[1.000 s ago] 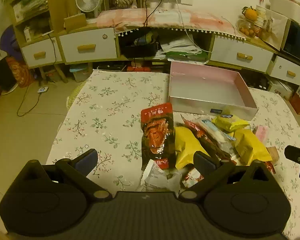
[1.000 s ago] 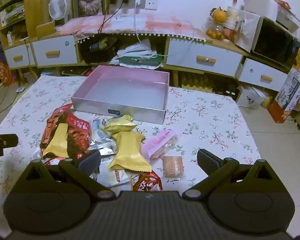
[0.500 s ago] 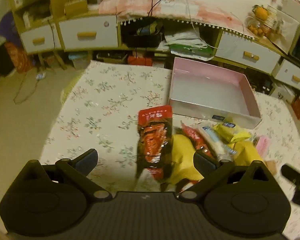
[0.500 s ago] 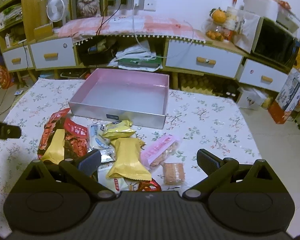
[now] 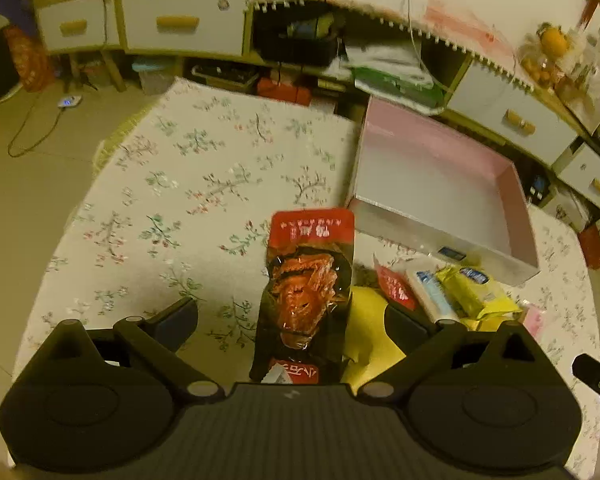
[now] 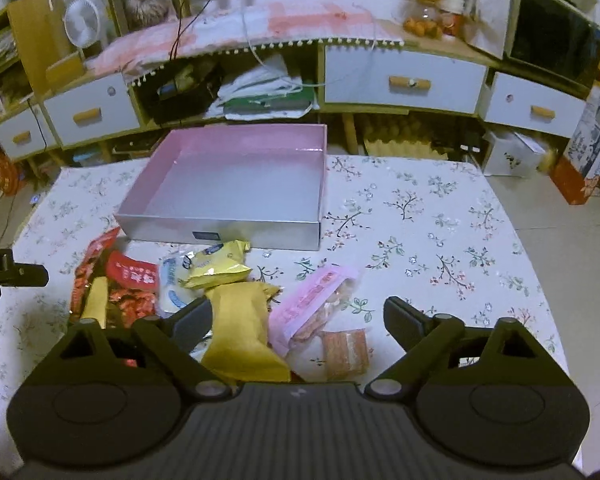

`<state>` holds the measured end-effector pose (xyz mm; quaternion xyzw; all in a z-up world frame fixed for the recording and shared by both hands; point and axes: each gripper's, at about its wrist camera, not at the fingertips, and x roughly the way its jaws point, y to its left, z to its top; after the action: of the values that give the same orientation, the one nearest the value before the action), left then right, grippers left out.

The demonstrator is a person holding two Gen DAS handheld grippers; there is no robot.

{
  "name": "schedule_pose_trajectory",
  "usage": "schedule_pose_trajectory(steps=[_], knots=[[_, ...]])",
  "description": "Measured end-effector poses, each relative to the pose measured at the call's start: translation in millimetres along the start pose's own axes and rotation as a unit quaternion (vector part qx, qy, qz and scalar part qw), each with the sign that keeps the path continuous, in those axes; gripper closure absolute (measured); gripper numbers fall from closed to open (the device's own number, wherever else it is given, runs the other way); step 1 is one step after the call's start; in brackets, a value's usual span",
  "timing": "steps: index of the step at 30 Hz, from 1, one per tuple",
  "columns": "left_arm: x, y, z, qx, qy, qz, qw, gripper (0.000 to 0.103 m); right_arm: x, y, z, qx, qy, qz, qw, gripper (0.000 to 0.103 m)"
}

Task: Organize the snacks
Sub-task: 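Grasp the red spicy snack pack with the left gripper and lift it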

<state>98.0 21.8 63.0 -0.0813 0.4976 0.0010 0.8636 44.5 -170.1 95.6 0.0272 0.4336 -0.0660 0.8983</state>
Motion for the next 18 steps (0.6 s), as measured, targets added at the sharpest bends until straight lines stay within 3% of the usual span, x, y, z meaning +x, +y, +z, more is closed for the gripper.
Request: schedule_pose_trajectory(steps=[6,10,18], knots=[[36,-6,5,0.028,0.026,0.013,0.9992,0.002,20,2,0,0.003,0.030,0.051,0.998,0.022],[64,2,11,0.003,0.049,0.001,0.9988,0.001,31,3,1,0.001,0.047,0.069,0.996,0.027],[86,22,15,-0.042,0.046,-0.034,0.9975,0.000,64,25,-4,-0.047,0.096,0.078,0.991,0.039]])
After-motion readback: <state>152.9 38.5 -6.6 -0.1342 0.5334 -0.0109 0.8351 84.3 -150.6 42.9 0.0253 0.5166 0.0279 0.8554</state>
